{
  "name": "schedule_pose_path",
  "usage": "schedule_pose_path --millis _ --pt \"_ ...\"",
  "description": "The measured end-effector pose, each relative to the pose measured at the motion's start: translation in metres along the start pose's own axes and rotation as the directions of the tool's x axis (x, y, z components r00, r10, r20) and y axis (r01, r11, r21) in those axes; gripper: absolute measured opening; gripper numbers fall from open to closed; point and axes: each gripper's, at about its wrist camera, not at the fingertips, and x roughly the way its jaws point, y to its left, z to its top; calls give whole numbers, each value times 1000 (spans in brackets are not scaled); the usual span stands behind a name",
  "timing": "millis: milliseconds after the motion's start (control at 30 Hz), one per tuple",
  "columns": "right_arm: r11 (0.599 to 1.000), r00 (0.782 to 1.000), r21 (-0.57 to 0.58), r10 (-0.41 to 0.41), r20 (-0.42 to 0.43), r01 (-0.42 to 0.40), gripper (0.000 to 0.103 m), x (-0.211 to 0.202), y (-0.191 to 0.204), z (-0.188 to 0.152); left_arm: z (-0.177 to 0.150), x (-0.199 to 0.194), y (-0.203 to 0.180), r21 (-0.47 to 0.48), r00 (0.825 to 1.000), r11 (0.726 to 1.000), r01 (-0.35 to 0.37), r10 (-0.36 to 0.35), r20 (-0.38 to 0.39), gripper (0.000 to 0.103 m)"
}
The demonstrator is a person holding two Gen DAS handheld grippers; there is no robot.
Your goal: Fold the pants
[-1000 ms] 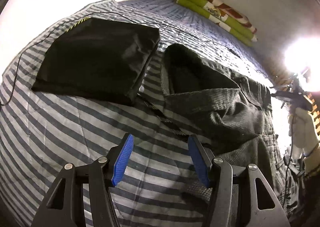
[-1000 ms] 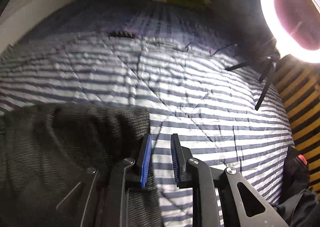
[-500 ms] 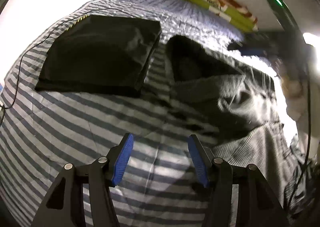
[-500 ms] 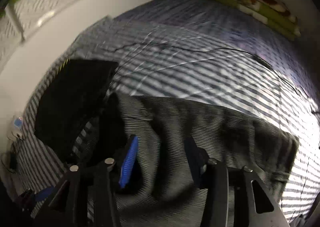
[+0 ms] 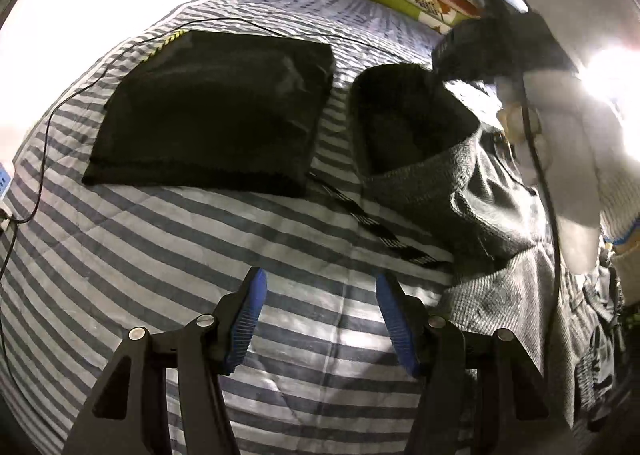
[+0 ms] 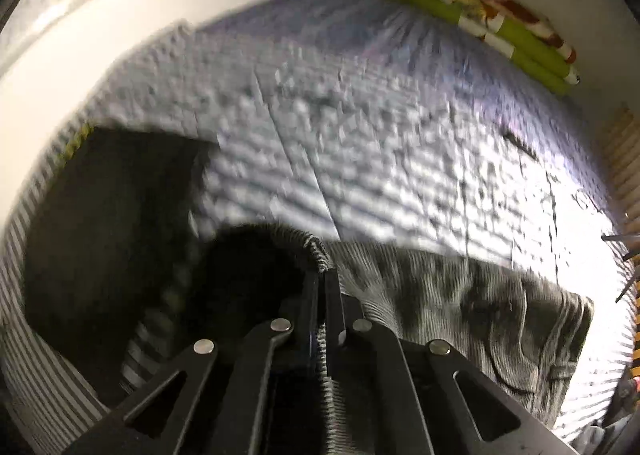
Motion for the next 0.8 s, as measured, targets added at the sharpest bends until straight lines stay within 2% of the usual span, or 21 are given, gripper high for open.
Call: schedule_pose_path --millis 100,167,200,233,333,400,467,533,600,667,733,800 --pt "997 995 31 72 63 -74 3 -4 13 20 2 -3 4 -11 1000 1000 6 -6 7 61" --pt "997 996 2 82 45 -82 12 8 30 27 3 -3 4 -5 1000 1000 0 0 8 61" --pt "994 995 -14 104 7 -104 19 15 38 29 3 -2 3 -4 1000 1000 -3 3 7 61" --pt "989 989 -15 147 -32 -148 30 19 43 29 3 -1 3 -6 1000 1000 -3 3 5 61" --pt "978 978 -8 210 -2 -210 34 6 44 27 3 -3 3 -13 1000 1000 5 -5 8 61" --pt "980 979 -11 201 27 -201 35 -11 38 24 2 -6 2 -11 1000 1000 5 -5 13 61" --pt "971 969 8 240 59 -241 35 -31 22 14 2 -7 1 -5 1000 1000 9 -9 13 61" --pt "948 948 59 308 82 -313 35 -54 -5 -10 0 -6 -2 2 1000 1000 16 -16 5 61" --pt "948 948 71 304 100 -311 35 -72 -31 -40 -3 -4 -8 22 999 999 33 -33 -12 61" --pt "961 962 84 255 99 -264 35 -90 -65 -77 -9 -3 -17 54 999 998 43 -42 -24 61" --pt "977 982 120 165 91 -176 35 -107 -109 -124 -16 -2 -27 86 997 994 65 -62 -43 61" --pt "982 994 161 88 72 -99 36 -119 -151 -166 -27 0 -38 115 994 989 94 -86 -73 63"
